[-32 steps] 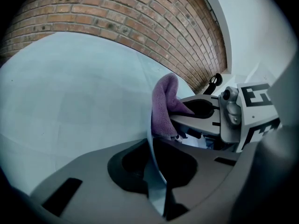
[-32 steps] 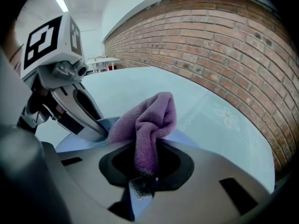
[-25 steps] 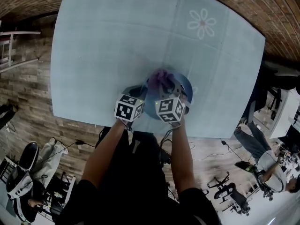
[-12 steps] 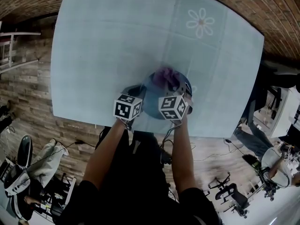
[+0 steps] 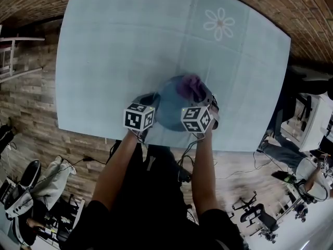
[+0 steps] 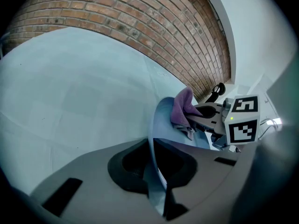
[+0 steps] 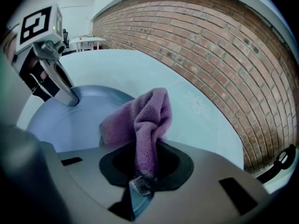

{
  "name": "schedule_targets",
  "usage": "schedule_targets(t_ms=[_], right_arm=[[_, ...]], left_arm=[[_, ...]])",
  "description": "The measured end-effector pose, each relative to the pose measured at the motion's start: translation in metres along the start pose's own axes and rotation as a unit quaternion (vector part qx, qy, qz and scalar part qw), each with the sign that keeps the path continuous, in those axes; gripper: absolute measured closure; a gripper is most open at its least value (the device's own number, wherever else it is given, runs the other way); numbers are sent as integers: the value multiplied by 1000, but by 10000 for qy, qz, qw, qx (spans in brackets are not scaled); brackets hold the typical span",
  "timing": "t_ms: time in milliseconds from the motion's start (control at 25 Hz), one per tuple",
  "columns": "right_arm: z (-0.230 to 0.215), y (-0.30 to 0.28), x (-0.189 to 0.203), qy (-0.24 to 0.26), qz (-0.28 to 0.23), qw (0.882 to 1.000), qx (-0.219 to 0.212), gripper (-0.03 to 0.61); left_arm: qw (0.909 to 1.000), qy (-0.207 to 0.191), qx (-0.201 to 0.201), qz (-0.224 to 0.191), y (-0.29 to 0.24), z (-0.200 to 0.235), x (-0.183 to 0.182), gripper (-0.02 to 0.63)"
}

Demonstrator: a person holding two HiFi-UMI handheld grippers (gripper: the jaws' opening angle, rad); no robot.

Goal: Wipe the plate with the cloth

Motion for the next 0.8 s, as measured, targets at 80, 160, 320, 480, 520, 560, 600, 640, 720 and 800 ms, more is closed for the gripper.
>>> schedule_targets(t_ms=[80,160,320,480,520,560,600,640,720,800], right_arm=[[-1,2,5,14,105,9999,18,499],[-2,5,11,20,216,9998,44,499],[-2,14,26,-17,389,9992,86,500],[2,21,35,104,666,9977,95,500],[2,23,37,112,714,9973,84,500],[3,24,38,113,745,9971,73,500],[4,26,40,117,774,9969,60,500],[5,28,42,126,811,9966,45,500],[8,32,46,170,898,9958,10,500],[12,35,49,231,979,9949,-33,500]], left_arm=[[10000,82,24,-19,0,1,0,558],[9999,95,8,-34,-1,1,0,558],[9999,87,-28,-52,0,0,1,558],[9999,79,-59,-67,0,0,1,558],[9999,83,-59,-65,0,0,1,558],[9999,92,-58,-62,0,0,1,558],[9999,103,-57,-59,0,0,0,558],[9999,114,-55,-58,0,0,0,558],[9999,129,-54,-63,0,0,0,558],[9999,140,-57,-67,-1,-1,1,558]])
Point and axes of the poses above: the fingertips, and each gripper's own axes: y backward along the fingers, z to its left, x out of its underside, the point moved 10 cm from there along y, backward along the fingers, and after that the axes turned 2 degrees about -y, right-handed, at the moved point
